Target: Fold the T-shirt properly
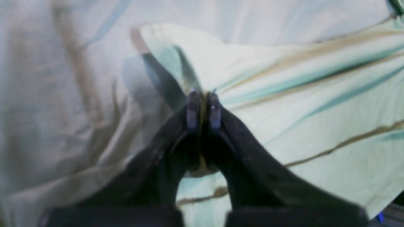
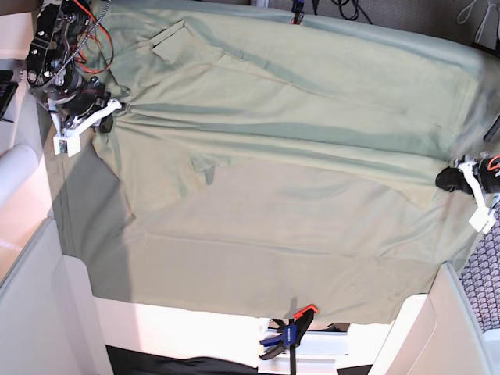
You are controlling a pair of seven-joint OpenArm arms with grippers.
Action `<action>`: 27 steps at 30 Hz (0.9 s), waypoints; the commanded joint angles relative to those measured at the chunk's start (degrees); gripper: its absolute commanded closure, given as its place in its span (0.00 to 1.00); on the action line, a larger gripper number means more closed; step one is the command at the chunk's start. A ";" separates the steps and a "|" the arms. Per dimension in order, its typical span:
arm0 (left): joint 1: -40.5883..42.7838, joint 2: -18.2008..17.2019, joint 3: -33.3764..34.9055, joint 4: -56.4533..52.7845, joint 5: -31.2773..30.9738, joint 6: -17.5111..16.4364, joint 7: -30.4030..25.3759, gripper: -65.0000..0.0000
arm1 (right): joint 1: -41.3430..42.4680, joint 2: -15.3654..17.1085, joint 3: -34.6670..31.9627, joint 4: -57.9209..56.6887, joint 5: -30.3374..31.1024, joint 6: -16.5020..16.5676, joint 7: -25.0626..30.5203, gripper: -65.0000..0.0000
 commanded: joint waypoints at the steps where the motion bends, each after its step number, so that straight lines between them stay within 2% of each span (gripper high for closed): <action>1: -0.94 -1.60 -0.61 0.70 -0.76 -0.58 -0.61 1.00 | 0.46 0.96 0.72 1.11 -0.24 -0.17 0.90 1.00; 6: 0.11 -0.94 -0.61 0.72 -0.76 -0.58 -0.63 1.00 | -0.44 0.92 0.74 0.48 -0.46 -0.17 0.90 0.99; 8: 0.07 -0.48 -0.61 0.72 -0.76 -0.58 -0.63 1.00 | -0.48 0.90 0.74 0.50 -0.46 -0.17 0.87 0.58; 9: 0.07 -0.35 -0.61 0.72 -0.79 -0.58 -0.66 1.00 | -0.46 0.92 0.74 0.52 -0.44 -0.20 0.87 0.42; 10: 0.07 -0.15 -0.61 0.76 -0.87 -0.58 -0.66 1.00 | -0.44 0.92 0.83 0.59 -0.44 -0.20 0.90 0.33; 17: 0.09 0.31 -0.61 0.83 -0.85 -0.58 -0.63 1.00 | 0.83 0.59 3.74 3.72 0.07 -0.44 4.35 0.32; 23: 0.26 0.28 -0.61 0.83 -0.76 -0.58 1.51 1.00 | 9.22 0.11 4.33 2.05 0.24 -0.66 4.76 0.32; 27: 1.05 0.13 -0.61 0.90 -0.94 -0.58 2.38 1.00 | 15.23 -1.53 4.13 -5.90 -0.39 -0.59 8.09 0.32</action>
